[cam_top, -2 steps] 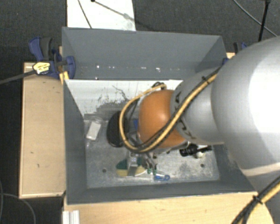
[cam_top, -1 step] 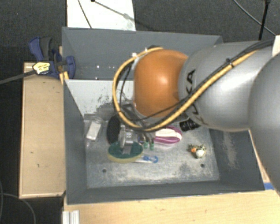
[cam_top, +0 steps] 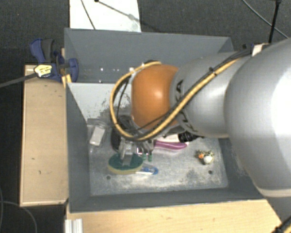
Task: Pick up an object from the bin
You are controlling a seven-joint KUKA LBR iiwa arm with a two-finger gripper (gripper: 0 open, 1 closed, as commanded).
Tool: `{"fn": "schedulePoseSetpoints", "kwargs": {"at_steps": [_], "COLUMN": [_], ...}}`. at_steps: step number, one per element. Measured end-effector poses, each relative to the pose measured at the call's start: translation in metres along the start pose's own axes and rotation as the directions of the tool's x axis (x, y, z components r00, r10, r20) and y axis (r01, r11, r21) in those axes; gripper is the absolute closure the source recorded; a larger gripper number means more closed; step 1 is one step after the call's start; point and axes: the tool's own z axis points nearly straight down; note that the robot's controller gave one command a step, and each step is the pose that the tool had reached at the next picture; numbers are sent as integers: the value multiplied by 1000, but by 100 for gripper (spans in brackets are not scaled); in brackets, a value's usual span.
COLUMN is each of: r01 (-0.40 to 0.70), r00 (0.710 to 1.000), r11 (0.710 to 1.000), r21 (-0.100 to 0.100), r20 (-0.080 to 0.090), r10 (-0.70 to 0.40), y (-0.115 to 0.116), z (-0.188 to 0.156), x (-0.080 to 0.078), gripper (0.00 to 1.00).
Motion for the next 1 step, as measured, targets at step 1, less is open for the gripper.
{"fn": "schedulePoseSetpoints", "kwargs": {"at_steps": [1], "r01": [-1], "r00": [1000], "r11": [1000], "r21": [-4], "r20": [7], "r10": [1], "y": [12], "z": [6], "x": [-12], "gripper": [100]}}
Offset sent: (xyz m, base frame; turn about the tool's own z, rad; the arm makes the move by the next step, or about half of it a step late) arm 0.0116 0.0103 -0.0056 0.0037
